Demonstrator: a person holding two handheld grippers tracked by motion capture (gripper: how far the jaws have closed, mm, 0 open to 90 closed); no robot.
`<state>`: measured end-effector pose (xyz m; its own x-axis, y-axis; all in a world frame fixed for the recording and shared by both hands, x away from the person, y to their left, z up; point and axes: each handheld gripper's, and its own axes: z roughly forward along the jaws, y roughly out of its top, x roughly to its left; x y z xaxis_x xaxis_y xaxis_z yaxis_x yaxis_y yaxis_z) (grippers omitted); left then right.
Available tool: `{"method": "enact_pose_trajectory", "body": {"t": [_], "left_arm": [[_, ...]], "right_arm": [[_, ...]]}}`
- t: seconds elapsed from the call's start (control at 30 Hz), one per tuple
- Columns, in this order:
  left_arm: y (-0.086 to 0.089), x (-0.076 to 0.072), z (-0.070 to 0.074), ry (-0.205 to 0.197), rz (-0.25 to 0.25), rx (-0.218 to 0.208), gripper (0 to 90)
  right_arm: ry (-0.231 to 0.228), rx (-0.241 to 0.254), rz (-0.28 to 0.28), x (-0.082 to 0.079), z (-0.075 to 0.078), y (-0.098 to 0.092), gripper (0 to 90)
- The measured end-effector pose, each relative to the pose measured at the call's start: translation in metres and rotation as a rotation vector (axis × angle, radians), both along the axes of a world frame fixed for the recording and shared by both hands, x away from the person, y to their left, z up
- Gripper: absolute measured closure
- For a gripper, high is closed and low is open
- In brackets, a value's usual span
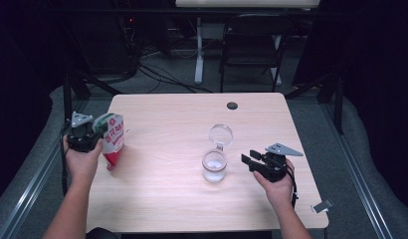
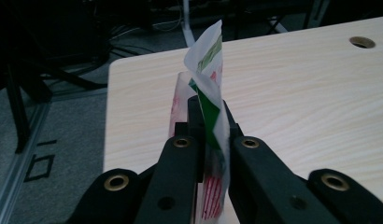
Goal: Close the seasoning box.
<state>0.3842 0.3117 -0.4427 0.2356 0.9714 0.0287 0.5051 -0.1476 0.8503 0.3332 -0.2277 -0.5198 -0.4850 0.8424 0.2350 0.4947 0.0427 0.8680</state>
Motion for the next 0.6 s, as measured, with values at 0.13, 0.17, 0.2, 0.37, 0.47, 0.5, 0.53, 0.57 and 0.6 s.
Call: {"method": "enact_pose_trajectory", "body": {"t": [0.13,0.17,0.2,0.37,0.47,0.5,0.53,0.57,0.6], "left_arm": [[0.013,0.009,0.007,0.013,0.017,-0.013,90.0],[0.013,0.009,0.007,0.013,0.017,-0.013,90.0],[0.017,0.014,0.011,0.025,0.017,0.004,90.0],[0.018,0.018,0.022,0.030,0.010,0.014,90.0],[0.017,0.018,0.031,0.025,0.004,0.002,90.0],[0.014,0.017,0.036,0.024,-0.010,-0.002,90.0],[0.012,0.017,0.038,0.025,-0.019,-0.002,90.0],[0.009,0.016,0.040,0.026,-0.030,-0.005,90.0],[0.007,0.015,0.042,0.032,-0.039,-0.002,90.0]], "right_arm": [[-0.001,-0.003,0.006,0.001,0.000,0.004,55.2],[0.002,-0.003,0.010,0.001,-0.001,0.005,55.2],[0.005,-0.010,0.014,0.002,-0.001,0.005,55.2],[0.004,-0.005,0.015,0.002,-0.001,0.004,55.2],[0.000,0.005,0.009,0.002,0.000,0.003,55.1],[-0.002,0.010,0.009,0.002,0.000,0.002,55.2],[-0.002,0.006,0.007,0.001,0.001,0.002,55.1],[-0.001,0.007,0.003,0.001,0.001,0.002,55.1],[-0.002,0.002,0.008,0.001,0.001,0.002,55.1]]}}
